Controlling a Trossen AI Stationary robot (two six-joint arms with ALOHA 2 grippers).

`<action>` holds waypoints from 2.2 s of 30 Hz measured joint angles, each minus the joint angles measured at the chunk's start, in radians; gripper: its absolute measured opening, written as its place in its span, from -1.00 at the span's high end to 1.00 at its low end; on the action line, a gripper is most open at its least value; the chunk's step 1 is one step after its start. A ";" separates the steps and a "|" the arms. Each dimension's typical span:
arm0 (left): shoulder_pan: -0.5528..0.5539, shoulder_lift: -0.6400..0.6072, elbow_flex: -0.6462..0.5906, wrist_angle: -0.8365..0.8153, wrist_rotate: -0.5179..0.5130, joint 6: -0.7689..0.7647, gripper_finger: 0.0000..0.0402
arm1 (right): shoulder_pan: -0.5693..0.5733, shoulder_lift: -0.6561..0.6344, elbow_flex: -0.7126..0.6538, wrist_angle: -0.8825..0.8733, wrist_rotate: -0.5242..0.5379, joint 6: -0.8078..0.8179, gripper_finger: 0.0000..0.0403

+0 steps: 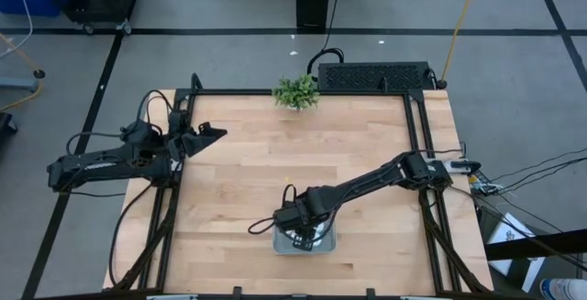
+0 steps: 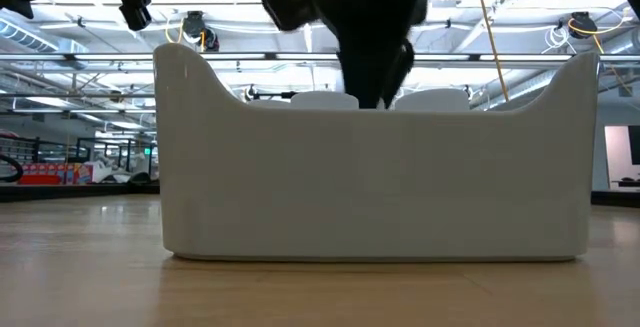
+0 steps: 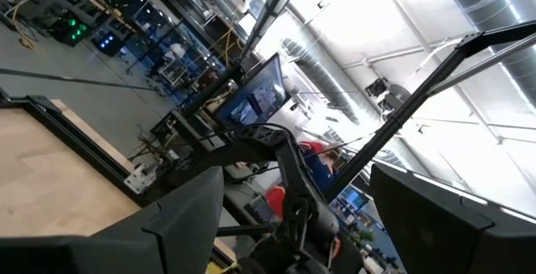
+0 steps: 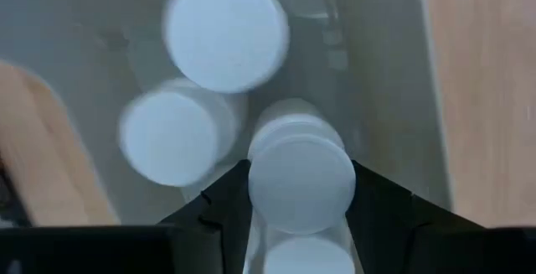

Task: Pick and place pill bottles into a basket
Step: Put the white medicine bottle into the gray bin, then return to Home Position

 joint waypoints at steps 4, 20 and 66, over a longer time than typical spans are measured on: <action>0.000 0.000 0.000 0.000 0.000 -0.001 -0.53 | 0.000 0.000 -0.023 0.021 0.000 -0.001 0.25; -0.001 0.000 0.000 0.000 0.006 0.007 -0.53 | -0.013 -0.003 -0.058 0.100 -0.043 -0.010 0.08; -0.021 -0.001 -0.001 -0.226 0.167 0.298 -0.53 | -0.011 -0.427 -0.059 0.070 0.216 0.184 -0.07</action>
